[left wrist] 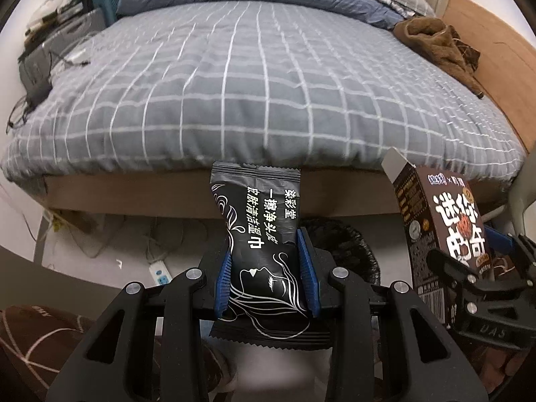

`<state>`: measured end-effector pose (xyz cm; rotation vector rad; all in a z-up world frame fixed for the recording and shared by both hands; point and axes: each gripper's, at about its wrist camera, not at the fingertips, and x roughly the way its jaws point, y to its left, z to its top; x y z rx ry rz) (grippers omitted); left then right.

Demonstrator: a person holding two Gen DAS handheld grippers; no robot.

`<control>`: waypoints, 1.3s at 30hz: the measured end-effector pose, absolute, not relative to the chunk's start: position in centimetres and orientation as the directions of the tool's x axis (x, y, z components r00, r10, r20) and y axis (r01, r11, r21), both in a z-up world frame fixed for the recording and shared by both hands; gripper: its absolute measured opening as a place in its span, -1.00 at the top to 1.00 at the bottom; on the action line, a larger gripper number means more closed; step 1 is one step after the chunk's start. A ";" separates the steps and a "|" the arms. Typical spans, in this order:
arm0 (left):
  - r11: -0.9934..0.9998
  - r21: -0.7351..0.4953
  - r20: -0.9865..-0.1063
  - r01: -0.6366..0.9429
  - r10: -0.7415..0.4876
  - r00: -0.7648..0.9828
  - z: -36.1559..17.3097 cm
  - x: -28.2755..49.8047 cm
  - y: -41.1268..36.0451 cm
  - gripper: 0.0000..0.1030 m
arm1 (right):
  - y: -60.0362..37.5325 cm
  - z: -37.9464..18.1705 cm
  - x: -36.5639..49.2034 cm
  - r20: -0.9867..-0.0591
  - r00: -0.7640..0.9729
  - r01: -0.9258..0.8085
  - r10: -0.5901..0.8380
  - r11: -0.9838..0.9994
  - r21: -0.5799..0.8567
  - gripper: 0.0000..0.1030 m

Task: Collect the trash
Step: 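Lift and carry the cookie box and black packet with both tools over the bin, then open the right tool to drop the cookie box while the left tool drops the black packet into the bin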

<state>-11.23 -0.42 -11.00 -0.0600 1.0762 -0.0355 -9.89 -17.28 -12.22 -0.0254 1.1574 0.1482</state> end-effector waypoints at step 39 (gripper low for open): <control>0.994 -0.073 -0.943 -0.087 -0.040 0.329 -19.9 -8.1 4.3 0.33 | -11.6 -23.2 -6.1 -0.971 0.210 -0.189 0.116 0.979 0.076 -0.85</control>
